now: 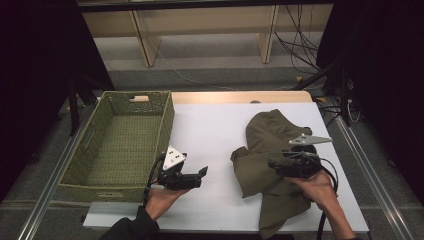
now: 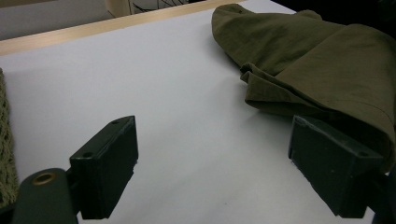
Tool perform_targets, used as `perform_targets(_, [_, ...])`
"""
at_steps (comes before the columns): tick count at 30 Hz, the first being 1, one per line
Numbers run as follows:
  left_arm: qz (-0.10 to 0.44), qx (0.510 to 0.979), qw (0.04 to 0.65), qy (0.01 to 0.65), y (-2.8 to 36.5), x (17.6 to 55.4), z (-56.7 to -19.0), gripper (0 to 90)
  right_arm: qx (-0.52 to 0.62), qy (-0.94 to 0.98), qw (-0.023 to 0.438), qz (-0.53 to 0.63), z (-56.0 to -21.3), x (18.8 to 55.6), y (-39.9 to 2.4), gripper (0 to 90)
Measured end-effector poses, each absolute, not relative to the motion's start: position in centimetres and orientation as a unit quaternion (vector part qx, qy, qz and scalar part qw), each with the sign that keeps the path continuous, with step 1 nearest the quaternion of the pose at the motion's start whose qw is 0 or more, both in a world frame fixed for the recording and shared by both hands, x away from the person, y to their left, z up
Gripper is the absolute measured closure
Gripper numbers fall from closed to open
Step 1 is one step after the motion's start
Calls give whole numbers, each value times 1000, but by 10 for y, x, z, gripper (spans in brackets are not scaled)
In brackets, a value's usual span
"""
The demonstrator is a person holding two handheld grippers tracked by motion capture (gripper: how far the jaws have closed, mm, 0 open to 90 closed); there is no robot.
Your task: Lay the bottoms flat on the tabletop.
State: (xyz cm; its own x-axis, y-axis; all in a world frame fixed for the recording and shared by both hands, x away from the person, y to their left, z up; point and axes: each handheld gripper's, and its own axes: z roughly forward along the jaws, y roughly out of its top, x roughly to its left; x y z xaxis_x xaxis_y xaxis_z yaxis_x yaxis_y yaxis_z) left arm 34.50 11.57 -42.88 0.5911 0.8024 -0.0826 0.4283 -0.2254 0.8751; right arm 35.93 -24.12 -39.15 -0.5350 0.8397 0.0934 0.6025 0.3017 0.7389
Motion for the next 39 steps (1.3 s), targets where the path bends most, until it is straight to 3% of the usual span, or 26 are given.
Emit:
perform_targets(12, [199, 757, 471, 407, 117, 345, -429, 154, 408, 827, 123, 368, -406, 352, -185, 252])
perform_targets(25, [201, 756, 470, 409, 118, 344, -429, 154, 380, 857, 147, 315, -424, 349, -146, 220])
perform_targets(27, [202, 756, 470, 409, 119, 344, -429, 155, 383, 861, 165, 291, -427, 349, -144, 265])
perform_targets(33, [202, 756, 470, 408, 119, 344, -428, 154, 402, 850, 201, 275, -428, 351, -161, 690])
perform_targets(36, [201, 757, 470, 408, 118, 344, -428, 154, 418, 839, 204, 281, -426, 354, -177, 813])
perform_targets(39, [202, 757, 470, 407, 118, 344, -428, 154, 428, 832, 207, 285, -421, 357, -190, 873])
